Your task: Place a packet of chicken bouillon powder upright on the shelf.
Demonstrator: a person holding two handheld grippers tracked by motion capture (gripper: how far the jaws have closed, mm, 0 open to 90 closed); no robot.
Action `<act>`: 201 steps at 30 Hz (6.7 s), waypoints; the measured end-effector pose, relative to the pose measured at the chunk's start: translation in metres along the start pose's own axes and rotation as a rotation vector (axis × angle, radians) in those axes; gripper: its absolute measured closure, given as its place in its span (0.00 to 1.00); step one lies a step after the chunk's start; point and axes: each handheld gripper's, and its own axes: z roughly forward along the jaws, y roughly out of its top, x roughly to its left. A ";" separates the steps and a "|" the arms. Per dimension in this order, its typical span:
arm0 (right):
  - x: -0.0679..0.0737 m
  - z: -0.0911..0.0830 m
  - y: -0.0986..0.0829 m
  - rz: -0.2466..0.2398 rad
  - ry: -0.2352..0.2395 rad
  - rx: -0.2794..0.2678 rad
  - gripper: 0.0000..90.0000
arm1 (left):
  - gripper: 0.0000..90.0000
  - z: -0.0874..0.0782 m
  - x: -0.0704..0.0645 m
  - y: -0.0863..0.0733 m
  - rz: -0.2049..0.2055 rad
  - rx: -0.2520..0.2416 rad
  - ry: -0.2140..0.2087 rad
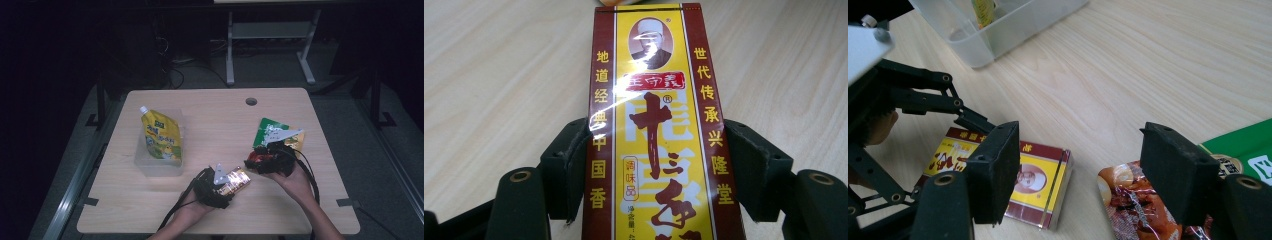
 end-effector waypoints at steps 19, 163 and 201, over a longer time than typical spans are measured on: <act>-0.007 0.011 0.007 0.120 0.091 0.030 0.32 | 0.36 -0.026 0.013 0.017 -0.012 -0.108 0.112; 0.123 0.157 0.173 -0.535 0.361 0.150 0.74 | 0.27 -0.035 -0.002 -0.021 -0.060 -0.163 -0.030; 0.128 0.156 0.163 -0.540 0.332 0.148 0.63 | 0.27 -0.035 -0.003 -0.021 -0.061 -0.168 -0.031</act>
